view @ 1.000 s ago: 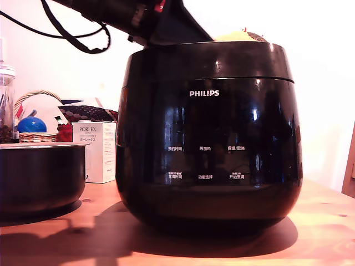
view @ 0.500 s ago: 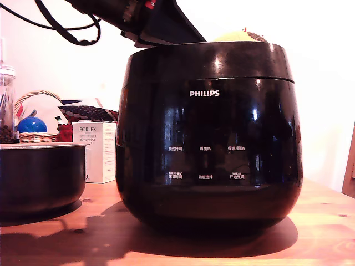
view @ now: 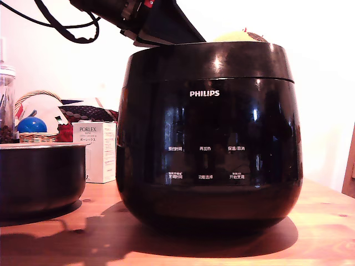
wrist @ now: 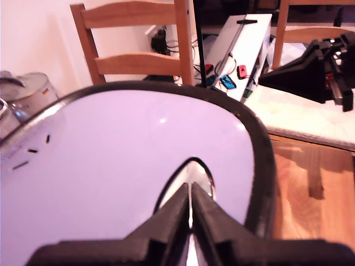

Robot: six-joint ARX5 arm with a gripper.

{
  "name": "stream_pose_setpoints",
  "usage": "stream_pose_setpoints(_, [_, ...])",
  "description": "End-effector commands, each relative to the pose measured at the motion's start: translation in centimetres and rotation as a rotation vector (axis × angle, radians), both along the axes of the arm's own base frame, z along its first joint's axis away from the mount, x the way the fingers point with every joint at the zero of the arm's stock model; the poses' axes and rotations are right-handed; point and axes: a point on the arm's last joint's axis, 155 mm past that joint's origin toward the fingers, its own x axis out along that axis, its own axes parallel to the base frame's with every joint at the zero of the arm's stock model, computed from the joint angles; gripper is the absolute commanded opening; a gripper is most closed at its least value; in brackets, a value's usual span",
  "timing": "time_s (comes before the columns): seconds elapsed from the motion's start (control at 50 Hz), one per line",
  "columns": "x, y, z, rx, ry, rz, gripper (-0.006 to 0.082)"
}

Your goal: Open the rice cooker by pressing the large metal button on the top of its lid with medium force

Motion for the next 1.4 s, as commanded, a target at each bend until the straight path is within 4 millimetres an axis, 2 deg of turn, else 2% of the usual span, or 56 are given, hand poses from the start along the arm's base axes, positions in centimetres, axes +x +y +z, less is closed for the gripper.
stream_pose_setpoints(0.0, [-0.4,1.2,-7.2,0.133,0.119,0.023,-0.0021])
stream_pose_setpoints(0.1, [0.3,0.5,-4.6,0.052,0.054,0.031,-0.0021])
stream_pose_setpoints(0.22, [0.9,-0.1,-0.5,-0.073,-0.022,0.045,-0.0021])
stream_pose_setpoints(0.36, [1.0,-0.1,3.8,-0.204,-0.072,0.06,-0.0021])
stream_pose_setpoints(0.42, [0.9,0.0,5.1,-0.239,-0.087,0.062,-0.0021])
stream_pose_setpoints(0.62, [0.9,0.7,7.2,-0.28,-0.132,0.087,-0.0021])
stream_pose_setpoints(0.8, [1.8,2.2,9.0,-0.306,-0.18,0.158,-0.0021])
stream_pose_setpoints(1.02, [4.2,6.6,12.1,-0.345,-0.266,0.339,-0.0021])
stream_pose_setpoints(1.16, [5.9,10.4,14.2,-0.364,-0.329,0.482,-0.0021])
stream_pose_setpoints(1.38, [8.0,16.8,16.3,-0.378,-0.401,0.719,-0.0021])
